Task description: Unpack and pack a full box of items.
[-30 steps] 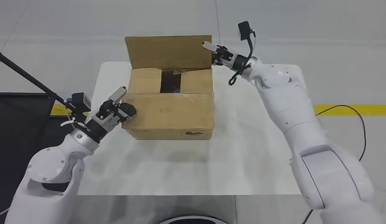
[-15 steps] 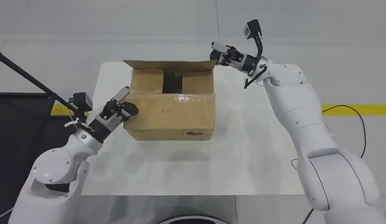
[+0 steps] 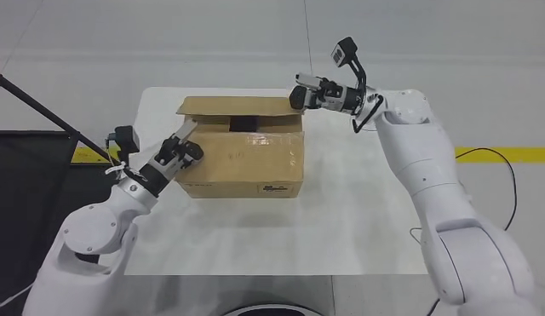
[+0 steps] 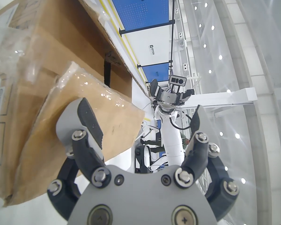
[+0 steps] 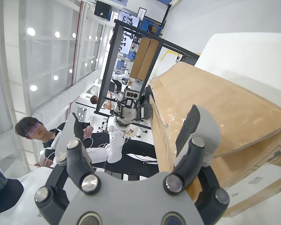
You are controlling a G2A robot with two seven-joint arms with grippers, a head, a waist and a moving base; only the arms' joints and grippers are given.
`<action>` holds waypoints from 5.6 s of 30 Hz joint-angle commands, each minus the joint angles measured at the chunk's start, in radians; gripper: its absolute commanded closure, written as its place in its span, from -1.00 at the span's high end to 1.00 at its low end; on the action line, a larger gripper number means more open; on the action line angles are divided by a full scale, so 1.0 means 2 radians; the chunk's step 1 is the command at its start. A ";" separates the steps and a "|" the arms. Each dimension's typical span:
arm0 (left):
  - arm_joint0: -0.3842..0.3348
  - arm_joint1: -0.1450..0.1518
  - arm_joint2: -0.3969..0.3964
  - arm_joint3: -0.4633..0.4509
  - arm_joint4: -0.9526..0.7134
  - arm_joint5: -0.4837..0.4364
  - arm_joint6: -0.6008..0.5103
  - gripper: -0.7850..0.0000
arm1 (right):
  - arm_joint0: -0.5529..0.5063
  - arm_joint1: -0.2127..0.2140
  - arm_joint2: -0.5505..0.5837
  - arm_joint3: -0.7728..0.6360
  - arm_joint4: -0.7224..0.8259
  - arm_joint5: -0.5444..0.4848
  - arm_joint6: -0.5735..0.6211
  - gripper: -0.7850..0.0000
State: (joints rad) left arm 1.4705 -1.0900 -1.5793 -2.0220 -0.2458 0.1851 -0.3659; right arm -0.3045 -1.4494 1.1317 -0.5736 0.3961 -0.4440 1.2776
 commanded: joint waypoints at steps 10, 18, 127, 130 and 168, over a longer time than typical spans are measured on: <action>-0.030 -0.004 0.031 0.014 0.025 0.018 0.031 1.00 | -0.039 0.010 0.002 -0.058 -0.001 0.057 0.013 1.00; -0.042 -0.007 0.047 0.025 0.040 0.019 0.044 1.00 | -0.073 0.018 0.009 -0.103 0.003 0.079 0.022 1.00; -0.056 -0.057 -0.037 0.074 -0.112 -0.126 0.267 1.00 | -0.087 0.023 -0.014 -0.089 -0.020 0.092 -0.019 1.00; -0.054 -0.058 -0.035 0.066 -0.114 -0.123 0.261 1.00 | -0.087 0.023 -0.014 -0.089 -0.020 0.092 -0.019 1.00; -0.043 -0.069 -0.036 0.050 -0.257 -0.057 0.151 1.00 | -0.087 0.023 -0.014 -0.089 -0.020 0.092 -0.019 1.00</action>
State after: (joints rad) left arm 1.3845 -1.2274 -1.6546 -1.9197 -0.7626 0.0706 -0.0614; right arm -0.4793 -1.4038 1.1028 -0.7508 0.3555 -0.2591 1.2398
